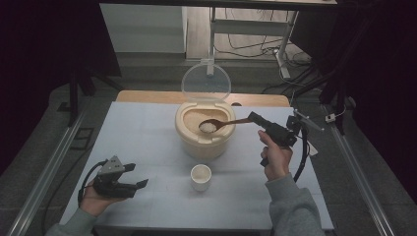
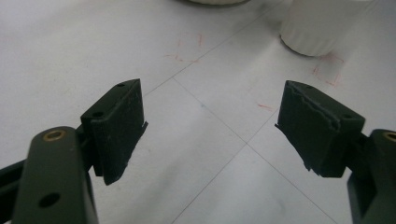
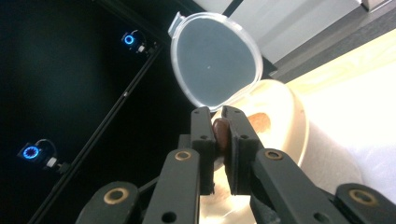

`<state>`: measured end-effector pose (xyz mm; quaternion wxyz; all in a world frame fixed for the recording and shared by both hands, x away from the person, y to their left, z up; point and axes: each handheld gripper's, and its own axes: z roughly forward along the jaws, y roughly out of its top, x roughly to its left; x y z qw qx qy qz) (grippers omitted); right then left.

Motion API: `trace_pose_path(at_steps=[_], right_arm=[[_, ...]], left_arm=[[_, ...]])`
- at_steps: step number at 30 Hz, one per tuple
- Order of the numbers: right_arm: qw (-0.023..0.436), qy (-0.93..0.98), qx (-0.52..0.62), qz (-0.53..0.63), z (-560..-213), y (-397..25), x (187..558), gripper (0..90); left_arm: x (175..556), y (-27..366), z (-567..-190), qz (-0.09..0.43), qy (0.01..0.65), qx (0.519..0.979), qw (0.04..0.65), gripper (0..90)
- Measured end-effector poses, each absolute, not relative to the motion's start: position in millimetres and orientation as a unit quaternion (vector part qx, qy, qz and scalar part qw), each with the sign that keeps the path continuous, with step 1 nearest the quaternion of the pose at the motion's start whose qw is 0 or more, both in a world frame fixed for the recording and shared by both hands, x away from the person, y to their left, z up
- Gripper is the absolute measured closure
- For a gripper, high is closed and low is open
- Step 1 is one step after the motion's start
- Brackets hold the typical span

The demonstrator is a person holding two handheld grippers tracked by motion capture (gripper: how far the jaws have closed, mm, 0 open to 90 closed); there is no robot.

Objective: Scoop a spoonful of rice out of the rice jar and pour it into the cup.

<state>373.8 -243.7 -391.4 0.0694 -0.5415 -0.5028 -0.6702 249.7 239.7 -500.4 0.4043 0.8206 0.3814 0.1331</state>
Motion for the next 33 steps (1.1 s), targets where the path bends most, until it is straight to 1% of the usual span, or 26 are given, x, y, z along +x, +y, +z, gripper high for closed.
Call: trace_pose_path(at_steps=[8,18,25,33], right_arm=[[0.091,-0.517,-0.532,-0.665,-396,-249,351,82.8],[0.106,-0.547,-0.532,-0.637,-417,-253,327,82.7],[0.1,-0.576,-0.539,-0.607,-430,-250,325,82.7],[0.067,-0.61,-0.535,-0.58,-427,-239,330,82.7]], left_arm=[[250,240,-501,0.131,0.381,0.821,0.404,22.8],[250,238,-501,0.131,0.379,0.823,0.401,22.7],[250,237,-502,0.131,0.378,0.825,0.4,22.7],[251,238,-502,0.13,0.377,0.825,0.4,22.7]])
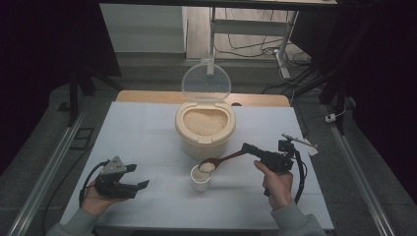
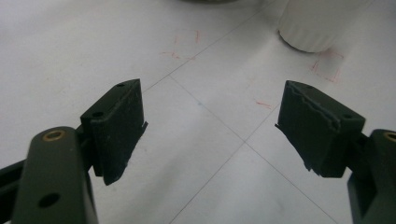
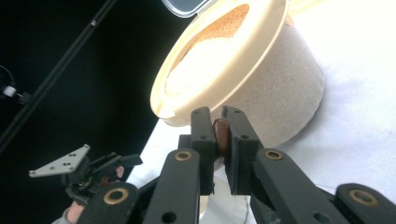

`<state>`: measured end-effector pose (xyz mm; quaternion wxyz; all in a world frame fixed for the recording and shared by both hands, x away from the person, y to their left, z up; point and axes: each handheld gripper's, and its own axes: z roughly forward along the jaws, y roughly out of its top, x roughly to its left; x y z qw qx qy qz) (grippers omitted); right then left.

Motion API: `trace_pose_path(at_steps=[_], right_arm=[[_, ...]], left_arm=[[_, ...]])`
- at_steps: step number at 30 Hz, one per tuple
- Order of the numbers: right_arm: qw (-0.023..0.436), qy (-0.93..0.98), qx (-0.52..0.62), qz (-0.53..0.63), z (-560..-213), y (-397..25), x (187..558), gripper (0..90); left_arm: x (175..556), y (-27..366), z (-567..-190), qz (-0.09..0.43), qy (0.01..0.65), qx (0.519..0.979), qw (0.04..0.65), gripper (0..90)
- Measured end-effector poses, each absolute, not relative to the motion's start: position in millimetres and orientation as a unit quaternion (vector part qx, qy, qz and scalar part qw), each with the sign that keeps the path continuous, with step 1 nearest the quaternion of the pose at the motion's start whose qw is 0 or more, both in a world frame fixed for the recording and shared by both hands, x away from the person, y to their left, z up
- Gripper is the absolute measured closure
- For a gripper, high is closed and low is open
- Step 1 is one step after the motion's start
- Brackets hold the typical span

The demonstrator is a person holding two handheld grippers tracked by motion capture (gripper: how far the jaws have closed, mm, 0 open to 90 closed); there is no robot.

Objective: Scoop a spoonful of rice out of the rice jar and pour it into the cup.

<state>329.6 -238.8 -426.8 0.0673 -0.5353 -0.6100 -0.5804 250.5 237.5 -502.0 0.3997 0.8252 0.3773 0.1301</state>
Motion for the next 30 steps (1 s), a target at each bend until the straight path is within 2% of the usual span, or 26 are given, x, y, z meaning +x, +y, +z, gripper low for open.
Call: trace_pose_path(at_steps=[18,30], right_arm=[[-0.032,-0.674,-0.465,-0.573,-406,-220,319,82.7],[-0.037,-0.673,-0.437,-0.596,-404,-225,313,82.7]], left_arm=[[251,237,-503,0.13,0.377,0.826,0.398,22.7],[251,237,-503,0.13,0.379,0.826,0.397,22.7]])
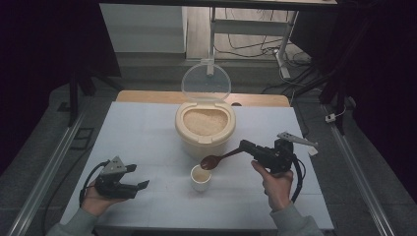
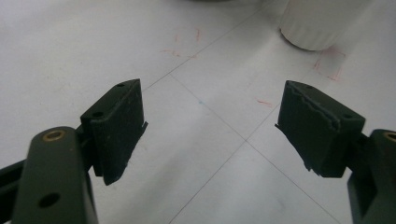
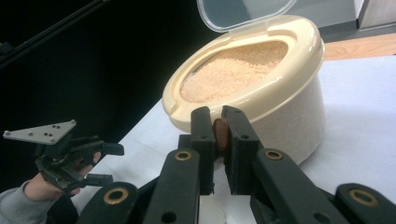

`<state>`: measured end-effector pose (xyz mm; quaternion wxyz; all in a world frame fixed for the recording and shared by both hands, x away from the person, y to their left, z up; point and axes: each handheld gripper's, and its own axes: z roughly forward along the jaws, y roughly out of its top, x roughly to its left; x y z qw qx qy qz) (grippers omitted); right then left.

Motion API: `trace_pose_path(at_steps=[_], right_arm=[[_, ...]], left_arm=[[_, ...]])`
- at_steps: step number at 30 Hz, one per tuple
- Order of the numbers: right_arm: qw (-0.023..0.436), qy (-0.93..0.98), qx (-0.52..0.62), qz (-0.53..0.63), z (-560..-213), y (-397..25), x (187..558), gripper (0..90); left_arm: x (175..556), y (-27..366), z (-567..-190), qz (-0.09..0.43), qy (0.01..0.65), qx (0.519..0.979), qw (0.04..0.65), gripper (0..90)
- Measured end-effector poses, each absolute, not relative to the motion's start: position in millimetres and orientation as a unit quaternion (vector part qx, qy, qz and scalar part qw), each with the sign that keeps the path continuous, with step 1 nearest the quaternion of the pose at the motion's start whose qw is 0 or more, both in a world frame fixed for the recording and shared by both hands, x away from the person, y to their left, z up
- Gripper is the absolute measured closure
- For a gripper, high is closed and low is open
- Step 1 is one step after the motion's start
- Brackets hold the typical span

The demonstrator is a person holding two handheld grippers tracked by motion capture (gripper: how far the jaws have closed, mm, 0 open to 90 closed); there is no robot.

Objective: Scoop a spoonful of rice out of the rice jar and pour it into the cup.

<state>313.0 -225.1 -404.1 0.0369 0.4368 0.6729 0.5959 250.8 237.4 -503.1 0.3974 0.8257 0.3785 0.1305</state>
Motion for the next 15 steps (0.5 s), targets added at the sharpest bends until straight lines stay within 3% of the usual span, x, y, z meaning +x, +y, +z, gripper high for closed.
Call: trace_pose_path(at_steps=[15], right_arm=[[0.028,0.66,0.429,0.616,-398,-251,307,82.6]], left_arm=[[251,239,-503,0.13,0.382,0.823,0.399,22.7]])
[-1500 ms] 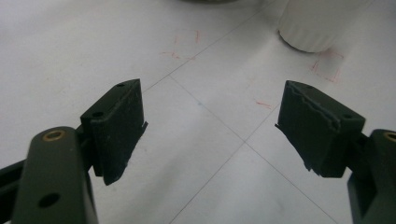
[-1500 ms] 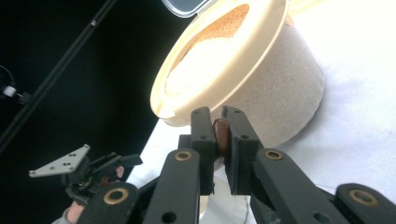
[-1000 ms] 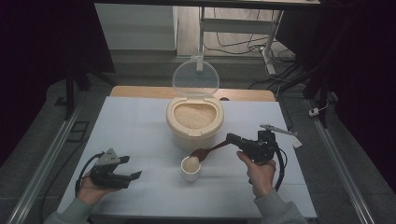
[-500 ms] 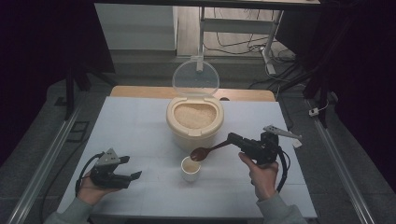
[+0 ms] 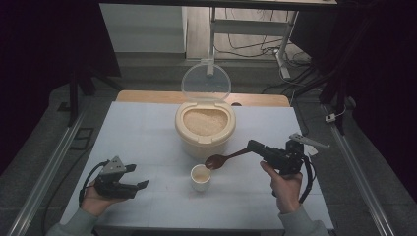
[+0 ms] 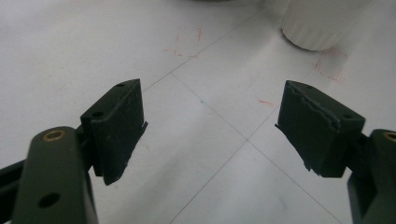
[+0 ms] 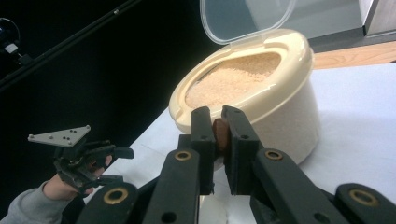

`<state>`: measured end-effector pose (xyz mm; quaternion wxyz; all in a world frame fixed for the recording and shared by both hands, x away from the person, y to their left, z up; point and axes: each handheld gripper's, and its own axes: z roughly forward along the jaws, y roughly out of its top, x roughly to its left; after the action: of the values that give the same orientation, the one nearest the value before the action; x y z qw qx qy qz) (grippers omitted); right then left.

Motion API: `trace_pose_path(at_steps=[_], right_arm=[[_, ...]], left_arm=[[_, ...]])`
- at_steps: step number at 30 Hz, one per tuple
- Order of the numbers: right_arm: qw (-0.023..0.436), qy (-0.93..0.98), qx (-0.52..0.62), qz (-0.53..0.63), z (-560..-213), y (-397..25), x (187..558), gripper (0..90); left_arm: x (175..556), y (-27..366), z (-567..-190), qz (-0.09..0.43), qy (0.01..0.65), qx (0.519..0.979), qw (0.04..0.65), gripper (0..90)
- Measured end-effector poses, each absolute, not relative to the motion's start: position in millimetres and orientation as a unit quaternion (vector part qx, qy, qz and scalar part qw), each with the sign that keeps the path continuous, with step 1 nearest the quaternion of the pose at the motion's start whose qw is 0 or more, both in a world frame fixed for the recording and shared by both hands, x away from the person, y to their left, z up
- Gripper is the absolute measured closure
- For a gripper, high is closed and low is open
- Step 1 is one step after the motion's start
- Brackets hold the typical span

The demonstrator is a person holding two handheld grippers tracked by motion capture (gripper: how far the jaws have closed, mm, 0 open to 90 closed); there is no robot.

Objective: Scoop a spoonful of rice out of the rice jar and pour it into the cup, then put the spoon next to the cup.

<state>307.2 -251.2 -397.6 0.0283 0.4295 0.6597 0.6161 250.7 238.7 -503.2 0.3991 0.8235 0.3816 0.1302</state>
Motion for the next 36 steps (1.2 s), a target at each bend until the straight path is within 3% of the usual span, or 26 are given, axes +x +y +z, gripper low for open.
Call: trace_pose_path(at_steps=[10,36], right_arm=[[0.008,0.705,0.406,0.581,-392,-271,305,82.6],[-0.084,0.837,0.316,0.438,-415,-205,333,82.5]], left_arm=[[251,237,-503,0.13,0.381,0.825,0.396,22.7],[251,237,-505,0.128,0.38,0.827,0.393,22.5]])
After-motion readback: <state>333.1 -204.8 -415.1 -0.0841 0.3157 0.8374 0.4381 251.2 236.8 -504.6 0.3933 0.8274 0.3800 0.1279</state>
